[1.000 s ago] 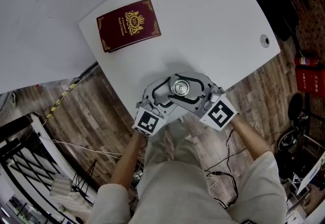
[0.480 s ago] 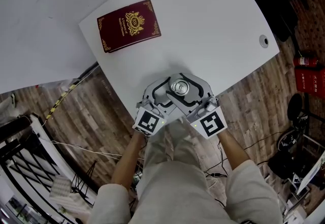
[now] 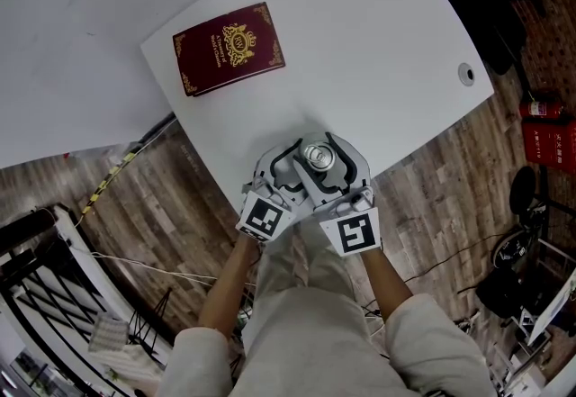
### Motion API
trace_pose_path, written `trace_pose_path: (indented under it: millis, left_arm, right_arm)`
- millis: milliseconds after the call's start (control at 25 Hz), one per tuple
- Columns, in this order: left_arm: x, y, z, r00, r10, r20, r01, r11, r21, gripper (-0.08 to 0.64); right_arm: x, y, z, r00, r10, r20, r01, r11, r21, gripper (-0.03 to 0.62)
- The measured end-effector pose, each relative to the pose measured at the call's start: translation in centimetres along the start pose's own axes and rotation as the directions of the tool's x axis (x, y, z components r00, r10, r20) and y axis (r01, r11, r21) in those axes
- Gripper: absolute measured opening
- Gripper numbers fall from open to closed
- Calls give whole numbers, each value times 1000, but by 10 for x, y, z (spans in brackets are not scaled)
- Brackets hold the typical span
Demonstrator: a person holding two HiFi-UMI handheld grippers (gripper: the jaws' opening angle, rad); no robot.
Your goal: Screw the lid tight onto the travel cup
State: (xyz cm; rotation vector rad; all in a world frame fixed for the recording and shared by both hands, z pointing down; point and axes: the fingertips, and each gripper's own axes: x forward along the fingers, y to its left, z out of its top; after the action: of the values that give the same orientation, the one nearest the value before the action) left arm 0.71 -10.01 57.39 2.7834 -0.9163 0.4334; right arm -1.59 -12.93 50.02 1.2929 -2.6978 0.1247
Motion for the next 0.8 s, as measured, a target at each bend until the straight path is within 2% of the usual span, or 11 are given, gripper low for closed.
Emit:
trace_pose_path:
  millis: [200, 320, 400, 440, 560, 680, 800]
  left_arm:
    - [0, 1, -1, 1000, 0, -1, 0, 1000, 2, 313]
    - [0, 1, 0, 1000, 0, -1, 0, 1000, 4, 313]
    - [0, 1, 0, 1000, 0, 0, 0, 1000, 2, 313]
    - [0, 1, 0, 1000, 0, 0, 0, 1000, 2, 313]
    - [0, 1, 0, 1000, -2, 1, 1, 1000, 1, 313]
    - [0, 0, 0, 1000, -1, 2, 1, 1000, -1, 313]
    - [0, 1, 0, 1000, -3, 1, 3, 1000, -2, 313]
  right_arm:
    - [1, -3, -2, 998, -63, -8, 63, 998, 23, 259]
    - [0, -2, -3, 999, -45, -16, 46, 998, 40, 261]
    - [-1, 1, -2, 1000, 12, -17, -11, 999, 51, 260]
    - [-2, 3, -1, 998, 53, -17, -52, 997, 53, 299]
    - [-4, 8, 1, 984, 179, -22, -179, 984, 24, 316]
    - [-6, 10, 0, 956, 290, -52, -292, 956, -30, 314]
    - [-7, 12, -2, 918, 386, -95, -394, 916, -81, 313]
